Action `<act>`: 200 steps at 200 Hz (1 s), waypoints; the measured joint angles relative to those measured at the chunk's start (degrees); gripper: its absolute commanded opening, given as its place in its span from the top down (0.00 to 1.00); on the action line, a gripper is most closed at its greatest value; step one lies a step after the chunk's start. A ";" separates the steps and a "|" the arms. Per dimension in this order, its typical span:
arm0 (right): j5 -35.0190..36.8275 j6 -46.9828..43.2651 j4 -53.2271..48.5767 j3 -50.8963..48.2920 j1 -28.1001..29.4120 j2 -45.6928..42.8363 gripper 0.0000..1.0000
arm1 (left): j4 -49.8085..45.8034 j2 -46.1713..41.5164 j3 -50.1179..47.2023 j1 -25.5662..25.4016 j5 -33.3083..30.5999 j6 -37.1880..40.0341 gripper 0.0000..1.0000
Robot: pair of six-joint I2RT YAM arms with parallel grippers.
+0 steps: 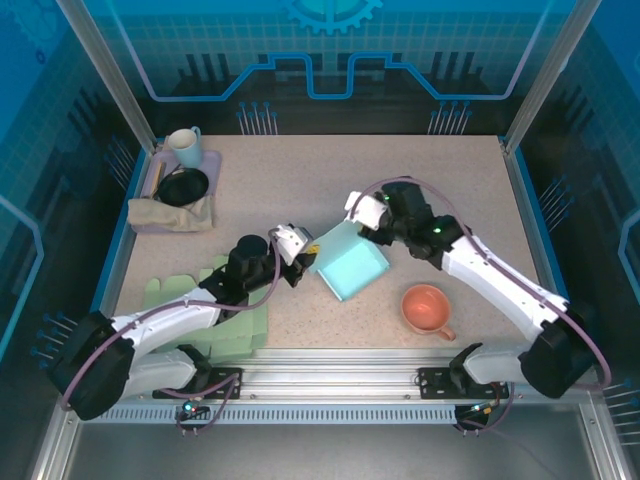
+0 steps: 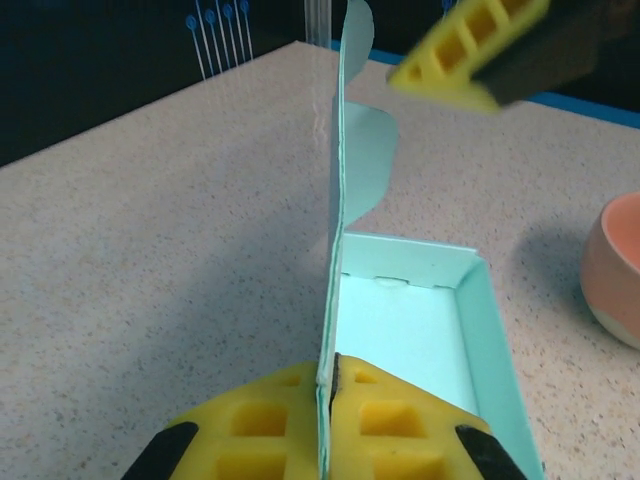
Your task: Fold the paper box
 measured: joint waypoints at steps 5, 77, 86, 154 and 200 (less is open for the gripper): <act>0.31 1.73 1.14 -0.63 -1.14 -1.16 0.46 | 0.42 -0.35 -0.17 0.07 -0.02 -0.09 1.00; -9.27 18.05 17.75 -14.34 -25.33 -1.18 0.54 | 2.60 -0.79 -1.14 0.09 -0.09 -1.36 1.00; -13.79 15.67 19.37 -15.34 -25.97 1.11 0.57 | 2.69 -0.79 -1.14 0.09 0.11 -1.33 1.00; -50.95 -8.22 19.47 -13.77 -30.71 15.56 0.58 | 2.49 -1.36 -1.14 0.09 3.30 1.53 1.00; -60.15 -18.99 11.93 -8.39 -30.67 16.81 0.58 | 2.73 -1.36 -1.14 0.09 4.61 3.02 1.00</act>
